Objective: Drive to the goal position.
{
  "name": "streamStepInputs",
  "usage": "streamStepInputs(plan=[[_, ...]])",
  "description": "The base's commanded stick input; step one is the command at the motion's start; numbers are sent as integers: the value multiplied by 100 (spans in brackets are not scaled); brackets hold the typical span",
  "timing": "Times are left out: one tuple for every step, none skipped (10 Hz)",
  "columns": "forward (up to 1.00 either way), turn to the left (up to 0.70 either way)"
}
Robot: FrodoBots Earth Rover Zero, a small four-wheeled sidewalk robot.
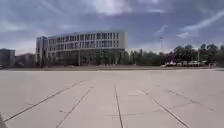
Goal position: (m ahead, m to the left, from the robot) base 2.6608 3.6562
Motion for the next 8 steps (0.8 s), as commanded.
streamStepInputs(plan=[[0,70],[0,70],[0,70],[0,70],[0,70],[0,70],[0,70],[0,68]])
